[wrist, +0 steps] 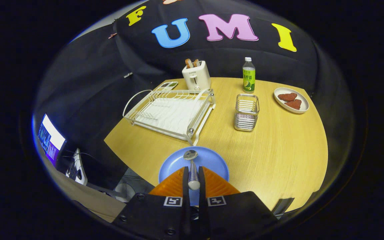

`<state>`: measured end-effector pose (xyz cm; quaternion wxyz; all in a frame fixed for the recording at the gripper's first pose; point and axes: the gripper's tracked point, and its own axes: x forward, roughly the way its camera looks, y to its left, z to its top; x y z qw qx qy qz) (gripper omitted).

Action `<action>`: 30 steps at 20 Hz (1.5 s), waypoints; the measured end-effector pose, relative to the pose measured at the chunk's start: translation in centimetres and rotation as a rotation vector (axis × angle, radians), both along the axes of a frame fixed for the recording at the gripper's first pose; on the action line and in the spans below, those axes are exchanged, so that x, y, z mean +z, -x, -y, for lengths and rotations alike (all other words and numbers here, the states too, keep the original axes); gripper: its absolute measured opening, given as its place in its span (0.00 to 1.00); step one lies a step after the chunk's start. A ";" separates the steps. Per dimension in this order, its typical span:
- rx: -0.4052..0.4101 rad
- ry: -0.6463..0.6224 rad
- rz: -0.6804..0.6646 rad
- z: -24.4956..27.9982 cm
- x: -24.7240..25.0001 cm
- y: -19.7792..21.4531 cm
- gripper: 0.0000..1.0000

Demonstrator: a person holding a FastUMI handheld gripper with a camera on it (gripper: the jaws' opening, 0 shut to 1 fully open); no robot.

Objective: Take the plate from the dish rack, then take the spoon from the basket and place it into the plate.

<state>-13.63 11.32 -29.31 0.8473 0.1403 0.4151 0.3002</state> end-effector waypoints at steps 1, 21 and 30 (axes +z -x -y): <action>0.010 0.010 -0.001 -0.6 -0.9 0.2 0.12; 0.041 0.069 -0.105 -2.3 -5.7 2.8 0.98; -0.028 0.129 0.080 0.1 1.6 -2.7 0.99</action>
